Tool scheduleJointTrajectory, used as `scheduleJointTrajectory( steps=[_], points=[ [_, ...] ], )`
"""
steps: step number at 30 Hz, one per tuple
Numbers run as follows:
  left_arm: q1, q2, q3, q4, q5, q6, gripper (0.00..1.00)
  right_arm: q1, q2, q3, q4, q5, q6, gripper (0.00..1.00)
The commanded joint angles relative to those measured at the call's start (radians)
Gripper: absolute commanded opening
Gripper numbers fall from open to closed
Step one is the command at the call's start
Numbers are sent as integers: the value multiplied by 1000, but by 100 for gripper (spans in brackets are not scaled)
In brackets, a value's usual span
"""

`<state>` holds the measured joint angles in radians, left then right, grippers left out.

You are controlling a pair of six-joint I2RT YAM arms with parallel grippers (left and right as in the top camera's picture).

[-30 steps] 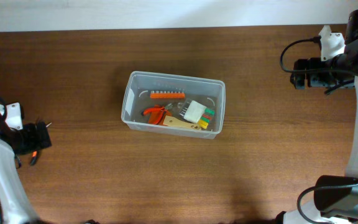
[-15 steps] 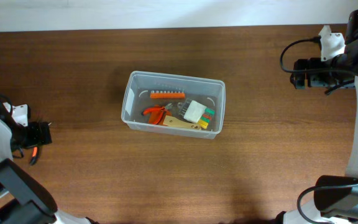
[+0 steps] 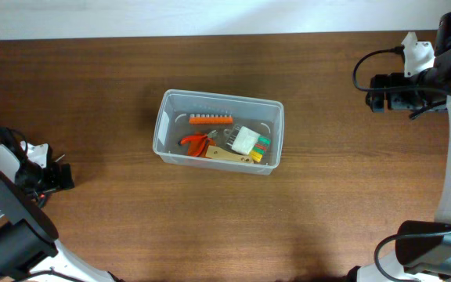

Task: Pack container
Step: 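Move the left gripper to the TACTIX pliers and grasp their handle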

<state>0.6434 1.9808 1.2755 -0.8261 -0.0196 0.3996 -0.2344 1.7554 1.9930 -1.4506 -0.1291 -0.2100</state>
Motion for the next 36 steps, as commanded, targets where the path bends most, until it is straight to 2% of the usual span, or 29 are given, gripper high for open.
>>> scheduleJointTrajectory(
  steps=[1,3,4,7,17,23,26,33,34,36],
  points=[
    [6,50,-2,15,-3,15,94,-3,3,-3,-5,-2,2,98],
    [6,57,-2,15,-3,14,89,-3,3,-3,-8,-2,2,99],
    [6,58,-2,15,-3,14,82,-3,3,-3,-9,-2,2,98],
    [6,58,-2,16,-3,14,70,-3,3,-3,-10,-2,2,98],
    [6,58,-2,14,-3,14,42,-3,3,-3,-13,-2,2,99],
    [6,58,-2,10,-2,14,30,-3,3,-3,-13,-2,2,98],
    [6,58,-2,11,-2,14,15,-3,3,-3,-13,-2,2,99],
    [6,58,-2,11,-2,14,12,-3,3,-3,-14,-2,2,99],
    [6,58,-2,10,-2,14,5,-3,3,-3,-14,-2,2,98],
    [6,58,-2,3,-2,14,2,-3,3,-3,-14,-2,2,99]
  ],
)
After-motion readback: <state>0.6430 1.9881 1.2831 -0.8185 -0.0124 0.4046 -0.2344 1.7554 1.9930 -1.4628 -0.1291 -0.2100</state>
